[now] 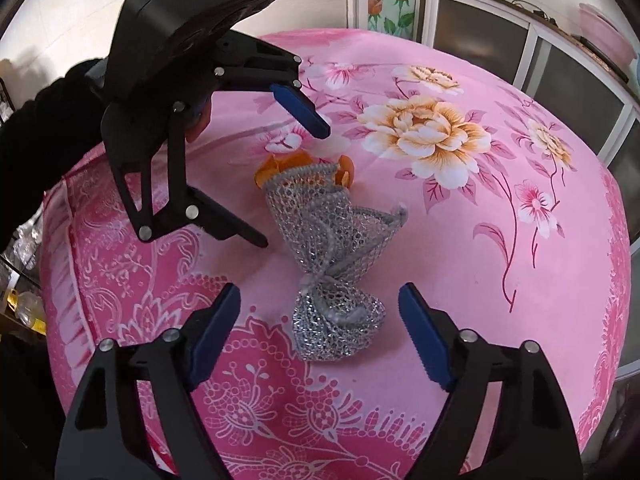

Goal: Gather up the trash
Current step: 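Grasp the orange wrapper with the left tool while the right tool grasps the silver mesh, then carry the orange wrapper and silver mesh over the bin with both tools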

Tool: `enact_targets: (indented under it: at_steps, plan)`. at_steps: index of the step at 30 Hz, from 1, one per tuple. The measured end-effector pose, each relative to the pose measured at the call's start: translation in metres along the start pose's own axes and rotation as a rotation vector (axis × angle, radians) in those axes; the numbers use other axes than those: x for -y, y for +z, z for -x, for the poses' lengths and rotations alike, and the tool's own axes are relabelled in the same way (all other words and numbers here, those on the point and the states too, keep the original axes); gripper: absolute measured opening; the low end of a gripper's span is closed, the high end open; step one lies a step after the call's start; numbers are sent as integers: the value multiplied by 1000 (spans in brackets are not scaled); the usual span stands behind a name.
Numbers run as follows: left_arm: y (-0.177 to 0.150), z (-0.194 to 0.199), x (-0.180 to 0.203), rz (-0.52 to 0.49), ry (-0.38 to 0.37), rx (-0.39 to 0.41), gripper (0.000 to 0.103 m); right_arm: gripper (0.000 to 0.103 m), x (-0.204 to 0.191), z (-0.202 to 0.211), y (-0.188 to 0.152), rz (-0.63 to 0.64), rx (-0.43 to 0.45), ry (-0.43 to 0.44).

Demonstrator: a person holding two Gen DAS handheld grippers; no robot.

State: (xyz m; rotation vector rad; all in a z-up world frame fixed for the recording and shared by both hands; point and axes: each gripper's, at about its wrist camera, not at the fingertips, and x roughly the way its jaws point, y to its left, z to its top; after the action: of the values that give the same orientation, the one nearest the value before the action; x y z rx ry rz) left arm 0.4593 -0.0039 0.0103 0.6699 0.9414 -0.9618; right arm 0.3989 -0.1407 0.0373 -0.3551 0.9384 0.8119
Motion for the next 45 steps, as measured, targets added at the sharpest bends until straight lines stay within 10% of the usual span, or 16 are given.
enact_targets:
  at_steps: [7,13,15,18,32,45]
  plan:
    - [-1,-4,-7,28,-23,2,93,59,1,-3,0,6,-19,-9]
    - [2,-4,-9,29,-52,1,63,35,2,-3,-2,4,-33,-12]
    - [4,-5,-9,29,-52,4,34,29,2,-4,-1,-2,-25,-20]
    - [7,0,-15,42,-40,40,17,22,6,2,-1,-20,-2,-26]
    - [-3,61,3,66,2,93,14,21,-8,81,-24,-99,96,-68]
    - [-7,130,101,62,0,217,14,21,-48,211,-126,-313,175,-215]
